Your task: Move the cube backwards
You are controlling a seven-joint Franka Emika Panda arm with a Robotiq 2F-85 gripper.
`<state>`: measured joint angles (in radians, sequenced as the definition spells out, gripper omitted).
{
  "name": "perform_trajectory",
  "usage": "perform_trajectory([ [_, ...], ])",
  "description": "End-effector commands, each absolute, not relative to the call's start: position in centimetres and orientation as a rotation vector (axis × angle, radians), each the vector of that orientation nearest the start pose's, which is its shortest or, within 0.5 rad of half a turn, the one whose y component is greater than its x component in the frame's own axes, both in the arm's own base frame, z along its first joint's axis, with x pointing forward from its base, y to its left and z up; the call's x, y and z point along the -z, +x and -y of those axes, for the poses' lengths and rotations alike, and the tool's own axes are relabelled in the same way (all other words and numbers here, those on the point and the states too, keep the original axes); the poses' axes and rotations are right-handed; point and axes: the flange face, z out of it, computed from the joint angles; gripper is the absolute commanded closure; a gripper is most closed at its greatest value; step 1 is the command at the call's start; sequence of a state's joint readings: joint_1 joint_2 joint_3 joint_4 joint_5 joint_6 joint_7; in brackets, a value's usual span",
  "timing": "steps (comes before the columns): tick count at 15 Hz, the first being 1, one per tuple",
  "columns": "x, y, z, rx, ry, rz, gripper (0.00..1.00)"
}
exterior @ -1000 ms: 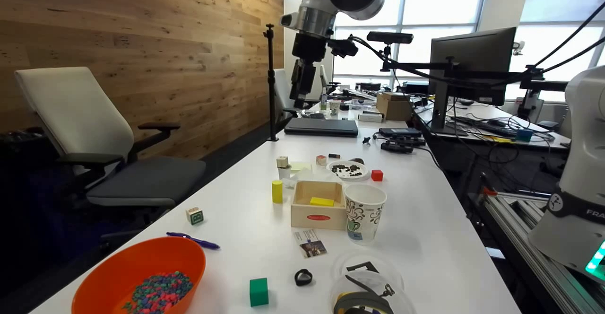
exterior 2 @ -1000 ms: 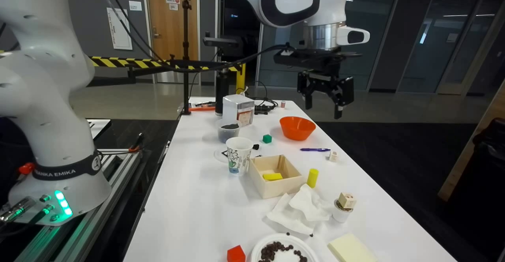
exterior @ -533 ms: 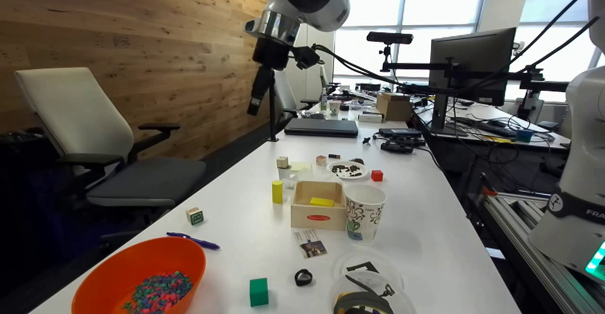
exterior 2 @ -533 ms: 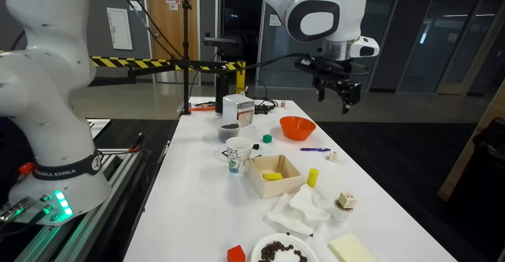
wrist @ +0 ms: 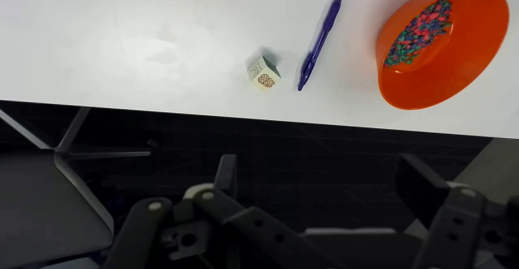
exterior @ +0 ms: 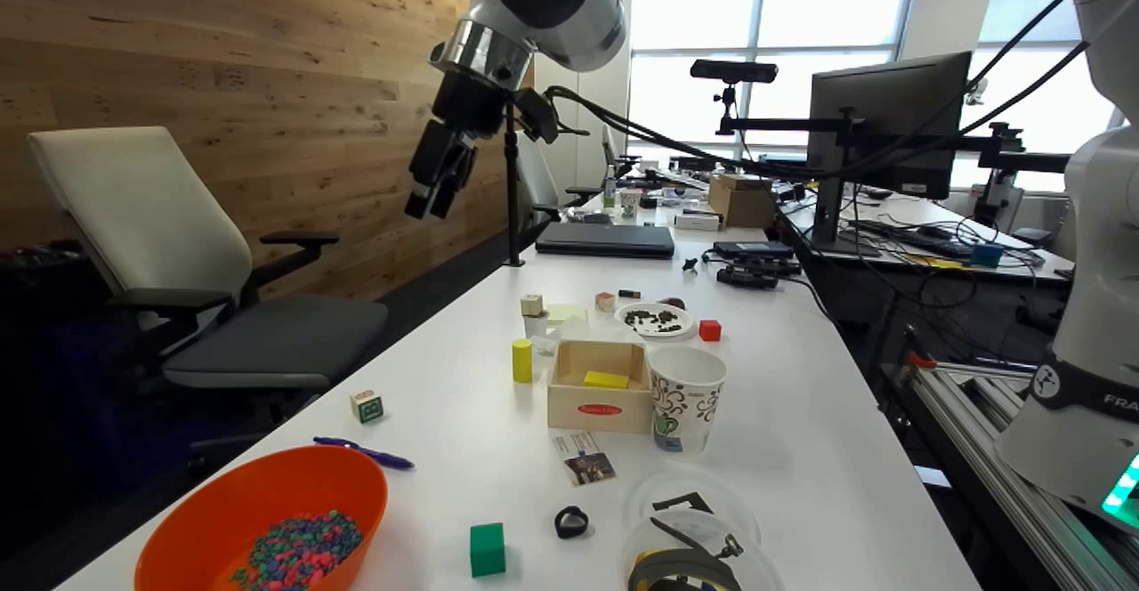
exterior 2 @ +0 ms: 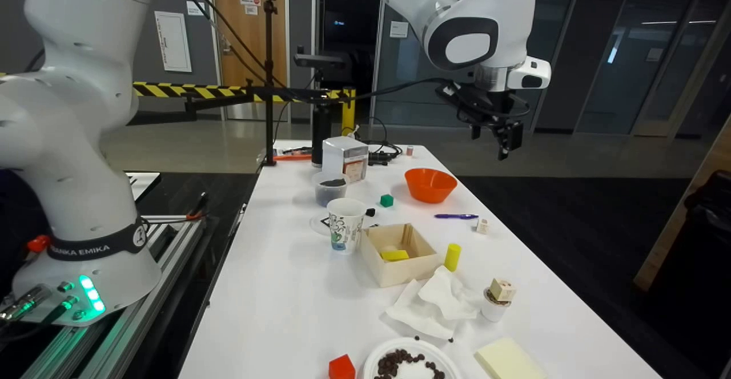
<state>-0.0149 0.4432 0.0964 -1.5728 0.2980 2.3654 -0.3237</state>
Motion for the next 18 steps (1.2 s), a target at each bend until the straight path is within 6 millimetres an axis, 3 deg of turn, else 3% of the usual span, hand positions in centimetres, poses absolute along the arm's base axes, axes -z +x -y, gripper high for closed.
perform_trajectory([
  [1,-41.8,70.9,-4.7,0.441,-2.869,0.258,0.0],
  [7,-38.1,72.3,-7.6,0.201,-2.806,0.179,0.0],
  [12,-35.7,75.1,-11.0,0.292,-2.717,-0.039,0.0],
  [18,-32.4,76.1,-14.0,0.313,-2.756,-0.26,0.0],
])
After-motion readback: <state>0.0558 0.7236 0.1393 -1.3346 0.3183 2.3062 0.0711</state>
